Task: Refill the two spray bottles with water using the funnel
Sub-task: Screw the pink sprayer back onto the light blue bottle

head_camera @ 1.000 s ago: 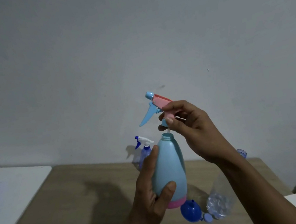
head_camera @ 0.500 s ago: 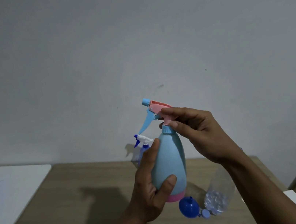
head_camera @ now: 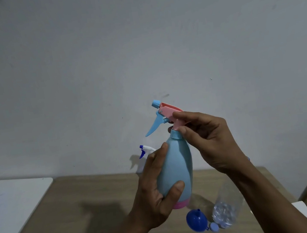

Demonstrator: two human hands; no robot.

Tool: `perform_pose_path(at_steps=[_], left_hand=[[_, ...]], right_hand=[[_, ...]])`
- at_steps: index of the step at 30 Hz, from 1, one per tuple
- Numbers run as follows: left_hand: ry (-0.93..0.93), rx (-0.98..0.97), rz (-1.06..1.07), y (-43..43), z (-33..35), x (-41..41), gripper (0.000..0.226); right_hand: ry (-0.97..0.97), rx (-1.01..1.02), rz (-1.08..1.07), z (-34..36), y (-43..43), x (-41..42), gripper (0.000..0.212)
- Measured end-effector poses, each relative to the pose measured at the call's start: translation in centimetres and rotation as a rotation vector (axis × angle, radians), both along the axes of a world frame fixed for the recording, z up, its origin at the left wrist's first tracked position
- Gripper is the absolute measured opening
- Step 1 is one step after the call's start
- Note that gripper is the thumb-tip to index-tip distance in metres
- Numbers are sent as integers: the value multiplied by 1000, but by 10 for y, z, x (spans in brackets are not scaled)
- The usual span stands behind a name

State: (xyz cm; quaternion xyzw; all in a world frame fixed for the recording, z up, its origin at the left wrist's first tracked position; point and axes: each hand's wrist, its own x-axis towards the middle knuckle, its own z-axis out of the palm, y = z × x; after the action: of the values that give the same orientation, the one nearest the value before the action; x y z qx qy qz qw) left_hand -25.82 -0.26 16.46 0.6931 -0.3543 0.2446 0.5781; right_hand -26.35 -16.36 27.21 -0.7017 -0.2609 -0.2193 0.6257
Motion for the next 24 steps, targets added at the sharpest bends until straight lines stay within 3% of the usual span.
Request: perform_pose_path(at_steps=[8,14,20,24], left_hand=[[-7,8,39,-1,-1,1,70],[-20,-13,41,3,5,7,72],[-38,14,78,1,3,4,75],[-46,8,72,1,6,2,75]], right_hand=[[-105,-58,-186,-6,15,2,31],[-21,-77,-29,7,4,0,30],[-115,-46,-204,1,22,-1,26],[-56,-35,-104,4,11,-3,29]])
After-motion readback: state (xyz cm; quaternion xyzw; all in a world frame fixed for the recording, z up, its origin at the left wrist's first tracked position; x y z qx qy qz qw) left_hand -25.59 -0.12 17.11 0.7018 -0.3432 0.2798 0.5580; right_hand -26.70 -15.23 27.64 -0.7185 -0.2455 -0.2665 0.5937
